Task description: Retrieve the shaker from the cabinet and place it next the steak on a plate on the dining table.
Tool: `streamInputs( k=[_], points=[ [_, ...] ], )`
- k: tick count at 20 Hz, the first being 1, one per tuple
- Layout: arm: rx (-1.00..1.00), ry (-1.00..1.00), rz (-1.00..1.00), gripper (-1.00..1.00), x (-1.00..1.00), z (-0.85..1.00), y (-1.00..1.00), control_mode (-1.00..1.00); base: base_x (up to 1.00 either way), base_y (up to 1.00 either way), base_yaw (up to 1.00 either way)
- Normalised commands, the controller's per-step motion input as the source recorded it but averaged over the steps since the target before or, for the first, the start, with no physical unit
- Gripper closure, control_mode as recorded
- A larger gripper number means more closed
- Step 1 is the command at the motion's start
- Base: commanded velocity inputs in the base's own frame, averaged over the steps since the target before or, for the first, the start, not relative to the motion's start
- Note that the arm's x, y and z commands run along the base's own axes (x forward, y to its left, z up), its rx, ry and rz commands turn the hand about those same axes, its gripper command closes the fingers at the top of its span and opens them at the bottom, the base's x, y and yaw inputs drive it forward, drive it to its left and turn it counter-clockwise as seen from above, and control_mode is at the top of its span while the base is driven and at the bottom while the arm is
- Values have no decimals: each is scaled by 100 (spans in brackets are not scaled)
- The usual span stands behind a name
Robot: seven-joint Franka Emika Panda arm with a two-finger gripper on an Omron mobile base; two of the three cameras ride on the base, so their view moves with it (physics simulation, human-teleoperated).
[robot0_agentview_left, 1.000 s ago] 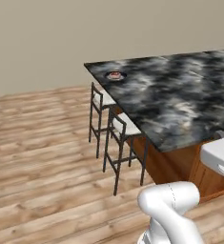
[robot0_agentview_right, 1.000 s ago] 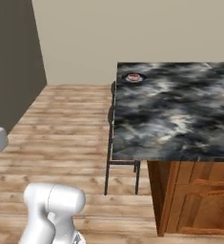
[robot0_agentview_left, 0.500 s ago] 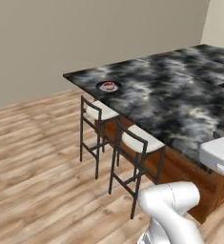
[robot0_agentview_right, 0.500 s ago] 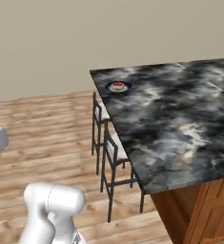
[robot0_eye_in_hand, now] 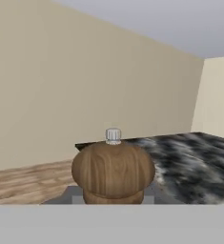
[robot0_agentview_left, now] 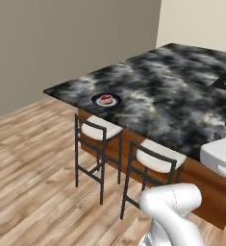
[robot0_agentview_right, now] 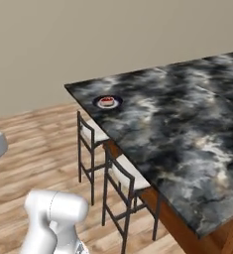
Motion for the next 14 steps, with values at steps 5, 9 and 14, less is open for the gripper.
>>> streamInputs(
  k=[5, 9, 14],
  points=[
    [0, 0, 0, 100, 0, 0, 0, 100, 73, 100, -41],
    [0, 0, 0, 100, 0, 0, 0, 100, 66, 100, -36],
    [0, 0, 0, 100, 0, 0, 0, 100, 86, 97, -32]
  ],
)
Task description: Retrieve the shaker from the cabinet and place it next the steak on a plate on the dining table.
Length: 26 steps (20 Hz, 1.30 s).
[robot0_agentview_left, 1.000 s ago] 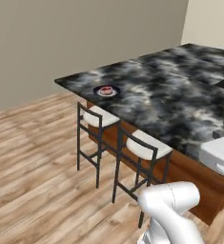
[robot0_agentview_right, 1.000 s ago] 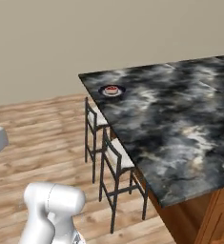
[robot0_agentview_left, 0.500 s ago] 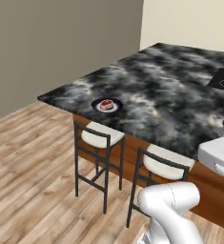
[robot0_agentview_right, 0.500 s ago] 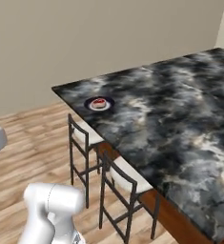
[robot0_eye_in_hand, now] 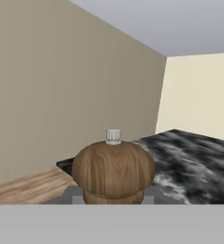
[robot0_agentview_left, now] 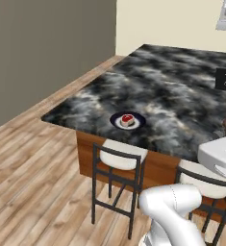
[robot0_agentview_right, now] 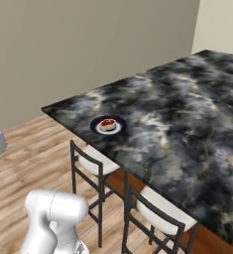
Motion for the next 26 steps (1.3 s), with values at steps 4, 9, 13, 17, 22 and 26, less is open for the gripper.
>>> streamInputs(
  k=[4, 9, 13, 17, 22, 26],
  points=[
    [0, 0, 0, 100, 0, 0, 0, 100, 70, 62, -18],
    [0, 0, 0, 100, 0, 0, 0, 100, 60, 0, -11],
    [0, 0, 0, 100, 0, 0, 0, 100, 53, 0, -19],
    [0, 0, 0, 100, 0, 0, 0, 100, 52, 0, -15],
    [0, 0, 0, 100, 0, 0, 0, 100, 51, 1, -18],
    [0, 0, 0, 100, 0, 0, 0, 100, 68, 20, -32]
  ],
)
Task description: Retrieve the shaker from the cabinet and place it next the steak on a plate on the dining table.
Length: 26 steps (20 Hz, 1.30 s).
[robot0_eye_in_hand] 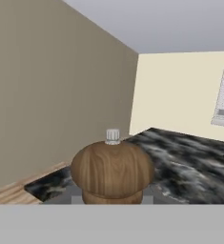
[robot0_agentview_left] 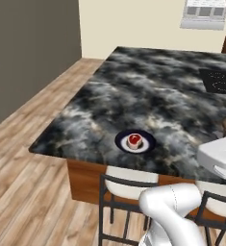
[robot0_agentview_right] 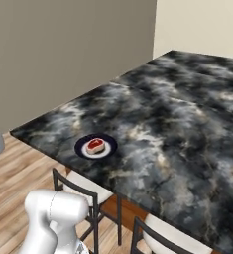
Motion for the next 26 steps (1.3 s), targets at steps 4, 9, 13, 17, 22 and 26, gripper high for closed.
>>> streamInputs(
  k=[4, 9, 13, 17, 22, 26],
  points=[
    [0, 0, 0, 100, 0, 0, 0, 100, 73, 10, -29],
    [0, 0, 0, 100, 0, 0, 0, 100, 55, 5, -16],
    [0, 0, 0, 100, 0, 0, 0, 100, 16, -1, 0],
    [0, 0, 0, 100, 0, 0, 0, 100, 43, -18, -3],
    [0, 0, 0, 100, 0, 0, 0, 100, 67, 1, -31],
    [0, 0, 0, 100, 0, 0, 0, 100, 47, 1, -40]
  ],
)
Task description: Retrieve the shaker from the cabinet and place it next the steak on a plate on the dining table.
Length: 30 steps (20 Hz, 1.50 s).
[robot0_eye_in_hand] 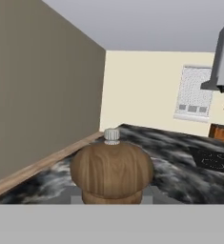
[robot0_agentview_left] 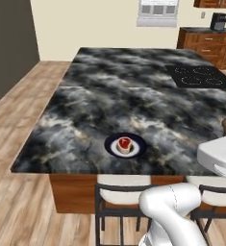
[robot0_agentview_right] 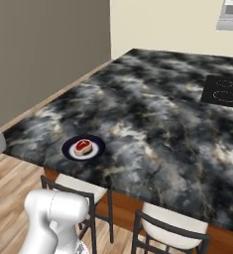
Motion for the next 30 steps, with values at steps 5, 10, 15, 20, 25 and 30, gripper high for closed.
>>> streamInputs(
  k=[5, 10, 15, 20, 25, 30],
  points=[
    [0, 0, 0, 100, 0, 0, 0, 100, 35, 0, -37],
    [0, 0, 0, 100, 0, 0, 0, 100, 41, 7, -26],
    [0, 4, 2, 100, 51, 0, -6, -100, 11, 3, -3],
    [0, 1, 25, 100, 85, -2, -49, -100, 0, 0, 0],
    [0, 0, 33, 100, 98, -16, -64, -100, 0, 0, 0],
    [0, 0, 35, 100, 83, -12, -71, -100, 0, 0, 0]
  ],
)
